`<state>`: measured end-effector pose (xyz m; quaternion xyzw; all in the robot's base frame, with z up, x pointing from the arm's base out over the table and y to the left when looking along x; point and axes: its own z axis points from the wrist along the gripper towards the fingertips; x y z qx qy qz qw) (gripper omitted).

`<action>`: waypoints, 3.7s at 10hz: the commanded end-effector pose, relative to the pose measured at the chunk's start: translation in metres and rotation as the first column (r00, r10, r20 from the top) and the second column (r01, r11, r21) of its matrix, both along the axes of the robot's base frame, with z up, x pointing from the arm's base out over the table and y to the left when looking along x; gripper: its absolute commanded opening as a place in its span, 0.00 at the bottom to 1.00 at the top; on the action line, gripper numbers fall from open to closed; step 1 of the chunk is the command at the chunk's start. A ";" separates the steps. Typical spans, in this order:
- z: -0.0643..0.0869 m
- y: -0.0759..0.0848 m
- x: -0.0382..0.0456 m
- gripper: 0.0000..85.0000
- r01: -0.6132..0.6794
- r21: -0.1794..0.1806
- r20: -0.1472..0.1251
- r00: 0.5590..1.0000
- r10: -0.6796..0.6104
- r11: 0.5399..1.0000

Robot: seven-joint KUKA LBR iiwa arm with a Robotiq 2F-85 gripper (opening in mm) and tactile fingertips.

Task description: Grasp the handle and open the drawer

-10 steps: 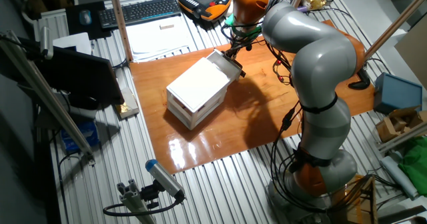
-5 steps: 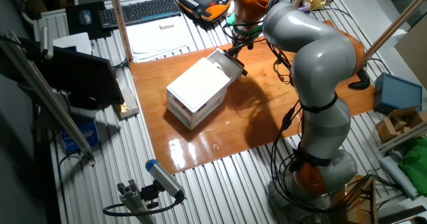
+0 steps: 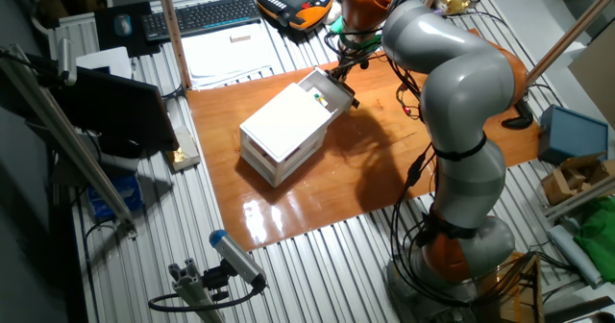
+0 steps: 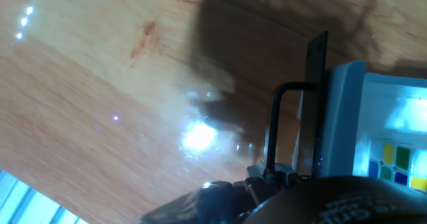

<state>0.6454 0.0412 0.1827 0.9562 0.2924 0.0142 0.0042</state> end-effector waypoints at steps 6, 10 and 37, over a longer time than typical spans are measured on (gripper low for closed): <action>0.000 -0.009 0.0011 0.01 0.004 0.000 0.000 1.000 -0.004 1.000; -0.003 -0.016 0.0016 0.01 0.001 0.000 0.002 1.000 -0.001 1.000; -0.003 -0.043 0.0084 0.43 -0.010 0.004 0.023 1.000 0.010 1.000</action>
